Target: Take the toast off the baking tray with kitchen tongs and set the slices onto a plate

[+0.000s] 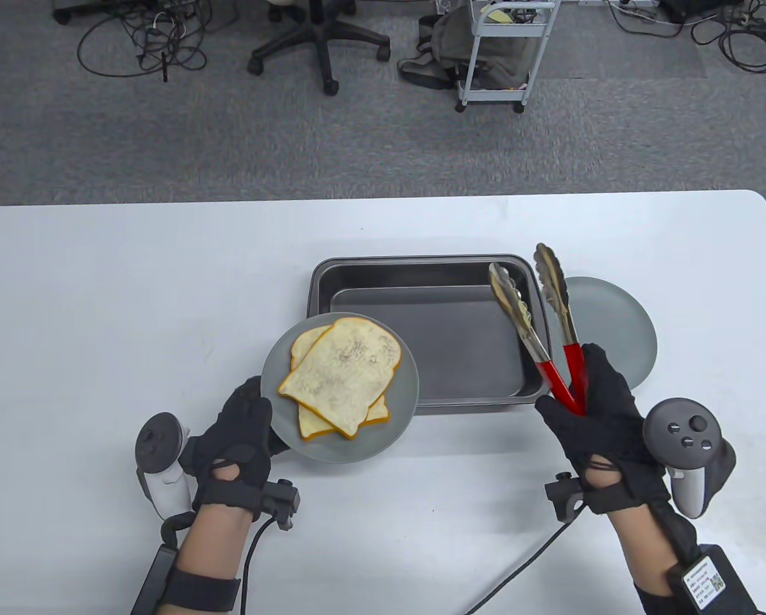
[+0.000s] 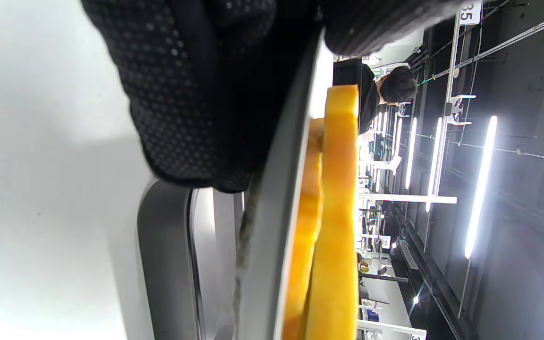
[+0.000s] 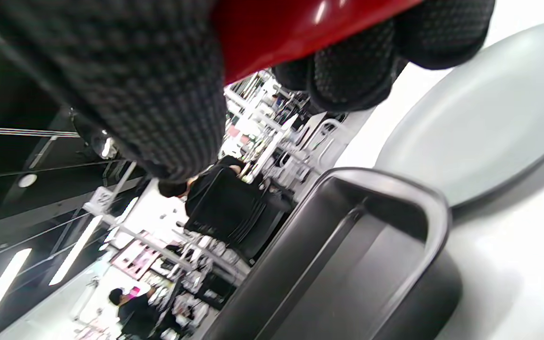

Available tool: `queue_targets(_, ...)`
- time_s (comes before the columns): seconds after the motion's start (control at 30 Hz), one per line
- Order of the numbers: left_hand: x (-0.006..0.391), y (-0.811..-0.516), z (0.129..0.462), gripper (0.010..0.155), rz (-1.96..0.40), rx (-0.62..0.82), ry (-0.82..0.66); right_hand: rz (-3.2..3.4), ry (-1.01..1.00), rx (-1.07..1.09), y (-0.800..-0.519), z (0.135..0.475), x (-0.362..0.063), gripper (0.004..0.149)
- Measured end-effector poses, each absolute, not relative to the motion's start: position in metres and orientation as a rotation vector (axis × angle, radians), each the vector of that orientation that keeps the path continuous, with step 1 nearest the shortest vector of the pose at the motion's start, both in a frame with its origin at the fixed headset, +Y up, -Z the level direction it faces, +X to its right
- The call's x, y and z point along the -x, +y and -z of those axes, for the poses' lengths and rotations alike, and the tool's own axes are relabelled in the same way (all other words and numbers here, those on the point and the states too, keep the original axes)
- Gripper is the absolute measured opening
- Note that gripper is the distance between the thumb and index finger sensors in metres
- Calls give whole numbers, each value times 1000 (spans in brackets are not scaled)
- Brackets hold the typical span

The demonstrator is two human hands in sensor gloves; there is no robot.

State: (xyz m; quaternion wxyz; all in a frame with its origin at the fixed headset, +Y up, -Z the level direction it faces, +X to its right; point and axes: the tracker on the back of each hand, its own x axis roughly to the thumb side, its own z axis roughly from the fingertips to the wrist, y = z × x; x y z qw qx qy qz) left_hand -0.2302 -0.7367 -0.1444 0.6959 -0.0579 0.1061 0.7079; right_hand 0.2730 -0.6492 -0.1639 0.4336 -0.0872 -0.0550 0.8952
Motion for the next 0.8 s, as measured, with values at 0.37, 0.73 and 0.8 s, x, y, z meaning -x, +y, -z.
queue_targets(0.37,231,-736,145,57,-1578,126,236,-2404,-101,489,-672,204,-299,92)
queue_targets(0.73,231,-736,145,57,-1573,131,230,-2511,182,665,-705,228,-310,91)
queue_targets(0.8,231,-736,145,57,-1574,130,230,-2534,239,694,-711,231,-310,91)
